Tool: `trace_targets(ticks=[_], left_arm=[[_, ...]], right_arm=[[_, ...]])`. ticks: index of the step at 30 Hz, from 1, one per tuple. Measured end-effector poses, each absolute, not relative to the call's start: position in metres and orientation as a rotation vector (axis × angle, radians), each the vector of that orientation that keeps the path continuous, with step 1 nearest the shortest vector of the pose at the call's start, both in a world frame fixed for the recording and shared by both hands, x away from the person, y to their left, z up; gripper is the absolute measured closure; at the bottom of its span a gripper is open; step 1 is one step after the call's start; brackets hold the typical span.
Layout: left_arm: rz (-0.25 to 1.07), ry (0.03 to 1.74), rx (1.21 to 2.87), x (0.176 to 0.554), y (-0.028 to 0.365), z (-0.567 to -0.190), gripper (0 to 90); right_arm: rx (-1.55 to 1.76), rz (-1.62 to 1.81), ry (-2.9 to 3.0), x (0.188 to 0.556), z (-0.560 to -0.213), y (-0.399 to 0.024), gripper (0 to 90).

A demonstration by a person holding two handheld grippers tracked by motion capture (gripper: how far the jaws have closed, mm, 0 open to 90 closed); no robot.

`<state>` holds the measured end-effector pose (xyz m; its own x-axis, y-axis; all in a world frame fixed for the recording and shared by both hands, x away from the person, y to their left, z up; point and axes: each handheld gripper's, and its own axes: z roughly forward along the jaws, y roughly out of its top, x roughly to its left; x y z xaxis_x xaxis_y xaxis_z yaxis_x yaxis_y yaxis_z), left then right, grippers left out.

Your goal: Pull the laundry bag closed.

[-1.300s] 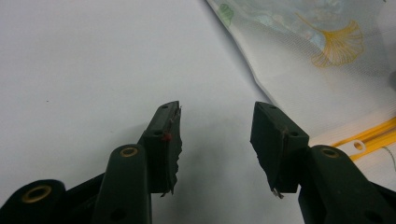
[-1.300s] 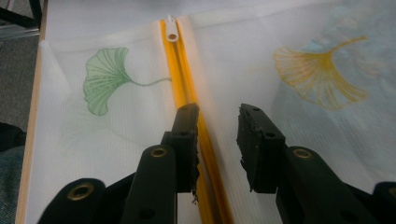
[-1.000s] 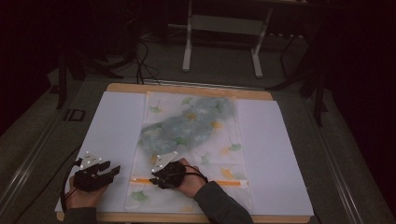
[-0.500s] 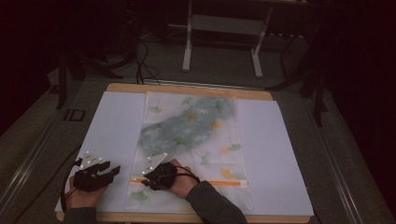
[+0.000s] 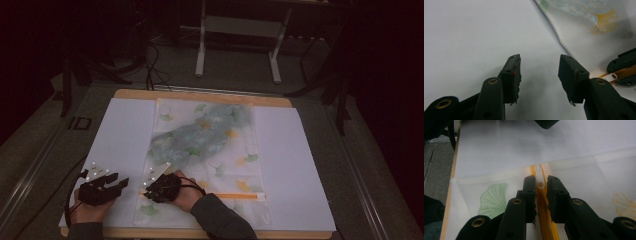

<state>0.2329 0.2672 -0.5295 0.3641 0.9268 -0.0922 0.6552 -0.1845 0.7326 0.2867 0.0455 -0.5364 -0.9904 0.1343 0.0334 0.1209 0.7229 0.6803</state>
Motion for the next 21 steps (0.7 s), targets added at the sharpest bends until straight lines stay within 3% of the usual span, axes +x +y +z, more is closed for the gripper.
trace_targets(ticks=[8,21], left_arm=[[0.489,1.369,1.929,0.2325,0.2677,-0.5291,52.6],[0.465,1.351,1.946,0.2284,0.2648,-0.5270,52.6]], right_arm=[[0.228,1.139,2.916,0.2887,-0.5360,0.0542,82.6],[0.220,1.136,2.910,0.2884,-0.5330,0.0505,83.4]])
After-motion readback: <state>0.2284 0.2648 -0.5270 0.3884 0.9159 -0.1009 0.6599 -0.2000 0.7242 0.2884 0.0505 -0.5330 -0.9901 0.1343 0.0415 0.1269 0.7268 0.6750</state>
